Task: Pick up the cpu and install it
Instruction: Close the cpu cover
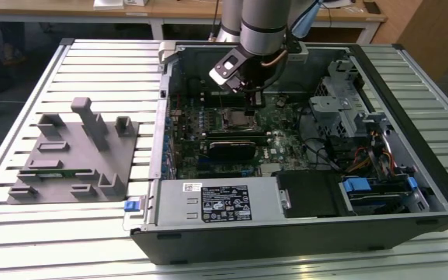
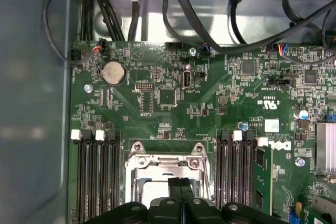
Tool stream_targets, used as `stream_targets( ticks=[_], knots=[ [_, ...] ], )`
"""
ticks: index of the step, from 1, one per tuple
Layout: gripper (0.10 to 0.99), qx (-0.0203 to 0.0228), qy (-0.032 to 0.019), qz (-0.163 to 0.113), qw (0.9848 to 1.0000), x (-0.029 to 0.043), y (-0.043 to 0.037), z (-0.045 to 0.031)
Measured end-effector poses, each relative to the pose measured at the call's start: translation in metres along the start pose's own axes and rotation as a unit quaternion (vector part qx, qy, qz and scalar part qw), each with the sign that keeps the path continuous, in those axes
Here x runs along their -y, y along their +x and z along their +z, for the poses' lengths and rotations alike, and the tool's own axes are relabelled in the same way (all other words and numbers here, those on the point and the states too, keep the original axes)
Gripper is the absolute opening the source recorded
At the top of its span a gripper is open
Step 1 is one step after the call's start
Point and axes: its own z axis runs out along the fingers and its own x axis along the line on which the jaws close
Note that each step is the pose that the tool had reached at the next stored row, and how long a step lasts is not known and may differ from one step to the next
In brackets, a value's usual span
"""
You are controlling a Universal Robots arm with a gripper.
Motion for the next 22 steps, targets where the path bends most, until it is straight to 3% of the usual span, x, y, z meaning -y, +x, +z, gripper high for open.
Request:
stream_targets(
  ticks=[6,18,22],
  knots=[
    [0.106,0.0,-0.0016,0.0,1.0,0.0069,0.0,0.0005],
    [0.106,0.0,-0.0046,0.0,1.0,0.0104,-0.0001,0.0013],
    [0.106,0.0,-0.0063,0.0,1.0,0.0153,0.0,0.0033]
  ],
)
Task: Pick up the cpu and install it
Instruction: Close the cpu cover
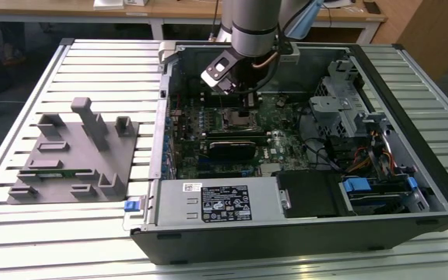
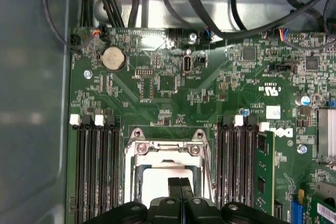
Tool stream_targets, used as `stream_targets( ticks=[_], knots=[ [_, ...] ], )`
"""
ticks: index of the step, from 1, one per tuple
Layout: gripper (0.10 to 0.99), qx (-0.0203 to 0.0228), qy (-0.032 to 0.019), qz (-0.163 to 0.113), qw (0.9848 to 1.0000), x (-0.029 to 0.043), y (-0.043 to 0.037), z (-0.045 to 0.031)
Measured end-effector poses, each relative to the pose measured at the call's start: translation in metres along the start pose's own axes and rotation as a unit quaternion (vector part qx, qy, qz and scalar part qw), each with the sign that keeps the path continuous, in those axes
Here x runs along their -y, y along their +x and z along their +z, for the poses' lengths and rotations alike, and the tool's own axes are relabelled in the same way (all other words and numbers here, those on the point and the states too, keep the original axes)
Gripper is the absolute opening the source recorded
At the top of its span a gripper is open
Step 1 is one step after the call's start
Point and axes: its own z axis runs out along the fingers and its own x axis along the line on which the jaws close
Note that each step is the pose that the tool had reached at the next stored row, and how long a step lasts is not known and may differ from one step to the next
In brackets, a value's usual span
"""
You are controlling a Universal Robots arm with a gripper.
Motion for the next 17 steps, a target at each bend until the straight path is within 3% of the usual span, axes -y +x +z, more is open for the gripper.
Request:
stream_targets(
  ticks=[8,17],
  knots=[
    [0.106,0.0,-0.0044,0.0,1.0,0.0165,0.0,0.0034],
    [0.106,0.0,-0.0062,-0.001,1.0,0.026,0.0006,0.0067]
  ],
)
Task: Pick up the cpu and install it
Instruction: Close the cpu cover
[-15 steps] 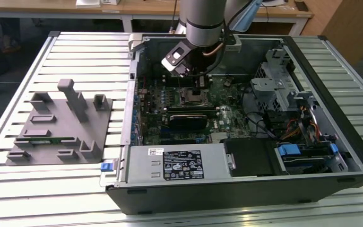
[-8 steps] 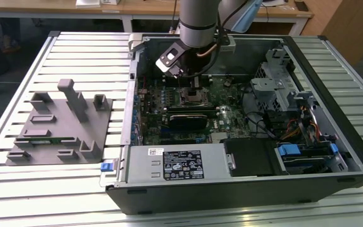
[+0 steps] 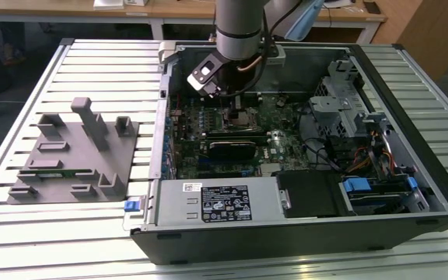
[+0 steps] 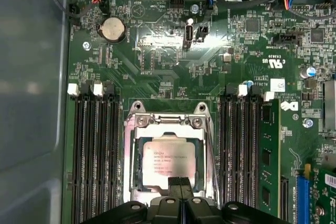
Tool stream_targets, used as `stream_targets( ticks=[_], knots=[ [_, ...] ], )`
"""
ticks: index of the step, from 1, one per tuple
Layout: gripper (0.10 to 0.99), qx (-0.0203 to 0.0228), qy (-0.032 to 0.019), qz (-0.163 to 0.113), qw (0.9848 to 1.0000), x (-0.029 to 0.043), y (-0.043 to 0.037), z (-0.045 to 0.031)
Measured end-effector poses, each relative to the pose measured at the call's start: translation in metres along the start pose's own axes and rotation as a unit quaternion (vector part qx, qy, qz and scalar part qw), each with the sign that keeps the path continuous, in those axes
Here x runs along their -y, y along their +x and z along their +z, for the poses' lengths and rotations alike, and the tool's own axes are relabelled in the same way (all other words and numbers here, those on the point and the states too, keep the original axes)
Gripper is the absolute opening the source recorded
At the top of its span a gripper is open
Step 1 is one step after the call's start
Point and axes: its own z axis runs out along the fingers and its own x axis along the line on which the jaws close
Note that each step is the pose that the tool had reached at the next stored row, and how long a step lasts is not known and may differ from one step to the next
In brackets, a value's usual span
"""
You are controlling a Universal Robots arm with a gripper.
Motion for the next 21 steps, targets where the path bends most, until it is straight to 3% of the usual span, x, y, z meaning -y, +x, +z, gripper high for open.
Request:
stream_targets(
  ticks=[15,21],
  knots=[
    [0.106,0.0002,-0.0001,0.0,1.0,0.0033,0.0002,0.0122],
    [0.106,0.0,-0.0002,0.0,1.0,0.0016,0.0003,0.0135]
  ],
)
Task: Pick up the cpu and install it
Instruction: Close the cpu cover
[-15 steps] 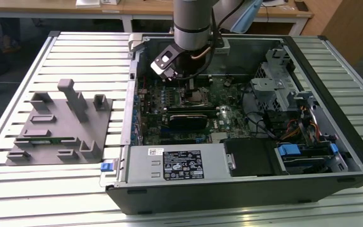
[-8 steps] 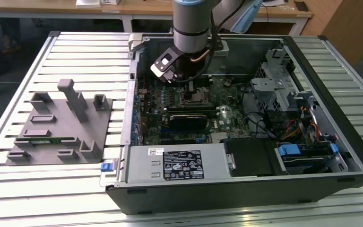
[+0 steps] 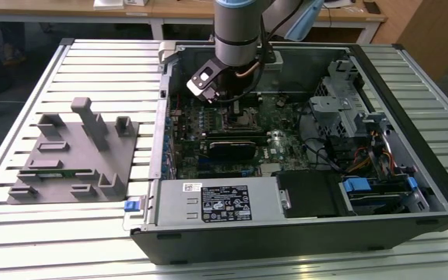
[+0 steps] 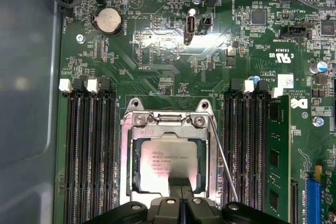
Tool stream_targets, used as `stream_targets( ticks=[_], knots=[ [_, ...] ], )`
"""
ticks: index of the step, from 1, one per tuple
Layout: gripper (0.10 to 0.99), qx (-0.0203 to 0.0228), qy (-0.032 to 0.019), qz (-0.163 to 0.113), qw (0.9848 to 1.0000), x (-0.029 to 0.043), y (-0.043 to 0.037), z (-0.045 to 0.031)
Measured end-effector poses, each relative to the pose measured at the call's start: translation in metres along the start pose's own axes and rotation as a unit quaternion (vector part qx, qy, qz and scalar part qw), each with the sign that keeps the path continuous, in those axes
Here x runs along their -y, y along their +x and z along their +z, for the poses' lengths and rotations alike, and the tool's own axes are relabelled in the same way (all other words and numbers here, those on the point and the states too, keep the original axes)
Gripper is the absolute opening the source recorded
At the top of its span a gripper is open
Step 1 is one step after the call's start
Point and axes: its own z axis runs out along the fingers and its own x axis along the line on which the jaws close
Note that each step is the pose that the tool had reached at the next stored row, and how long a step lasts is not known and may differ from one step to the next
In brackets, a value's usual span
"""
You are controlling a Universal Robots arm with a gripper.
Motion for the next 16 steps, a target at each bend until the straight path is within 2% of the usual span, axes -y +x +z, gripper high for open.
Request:
stream_targets(
  ticks=[4,11,16],
  knots=[
    [0.106,-0.0009,-0.0007,0.0,1.0,-0.0006,0.0003,-0.0016],
    [0.106,-0.0001,-0.0001,0.0,1.0,-0.001,0.0001,-0.0143],
    [0.106,-0.0001,-0.0001,0.0,1.0,-0.0013,0.0002,-0.0151]
  ],
)
